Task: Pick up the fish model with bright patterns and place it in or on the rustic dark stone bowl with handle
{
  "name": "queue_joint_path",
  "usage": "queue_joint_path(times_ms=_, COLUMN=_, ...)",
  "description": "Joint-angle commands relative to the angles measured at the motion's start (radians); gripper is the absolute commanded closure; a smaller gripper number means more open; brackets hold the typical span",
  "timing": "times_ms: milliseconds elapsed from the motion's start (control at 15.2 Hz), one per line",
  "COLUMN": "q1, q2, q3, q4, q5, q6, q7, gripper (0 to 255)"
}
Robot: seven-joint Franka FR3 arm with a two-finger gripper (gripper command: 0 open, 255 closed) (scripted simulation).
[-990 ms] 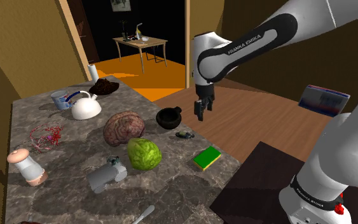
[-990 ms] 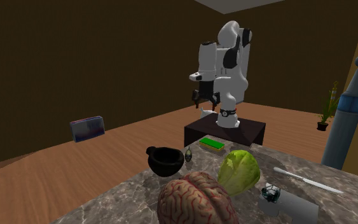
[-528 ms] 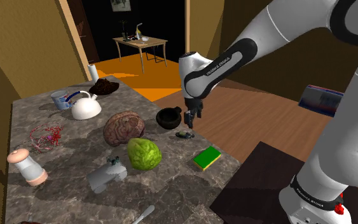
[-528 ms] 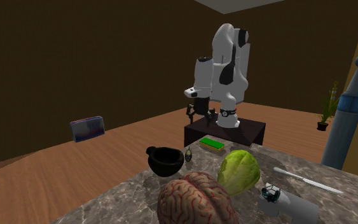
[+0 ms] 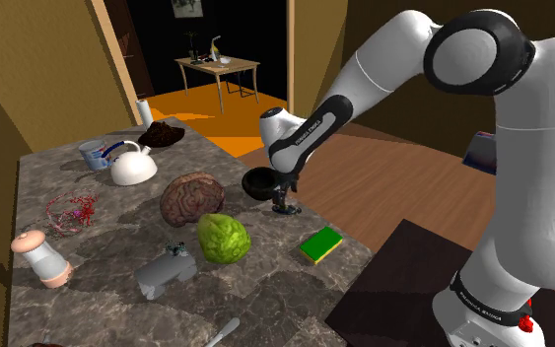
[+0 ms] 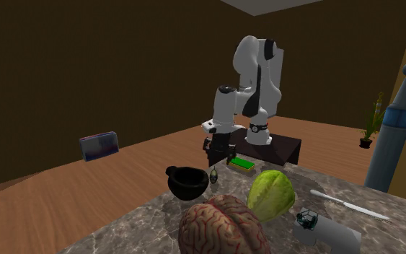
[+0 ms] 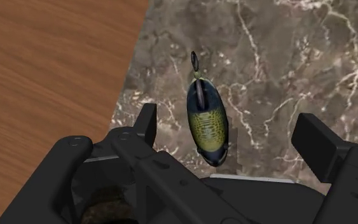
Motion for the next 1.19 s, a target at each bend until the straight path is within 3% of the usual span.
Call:
queue_joint_path(times_ms=0, q1=0.008, q2=0.085, q3=-0.010, q4=0.066, q5=-0.025, q6=0.016, q7=0.009, gripper=0)
queue_joint_path(times_ms=594, q1=0.011, q2=0.187, q3=-0.028, q4=0.087, q5=-0.051, q6=0.097, q7=0.022, gripper=0)
queue_joint_path(times_ms=1056, q1=0.011, q2=0.187, q3=-0.028, q4=0.088, q5=-0.050, q6=0.096, q7=0.022, gripper=0)
queue_joint_path(times_ms=1122, q1=0.011, q2=0.187, q3=-0.028, q4=0.088, q5=-0.050, q6=0.096, q7=0.022, gripper=255)
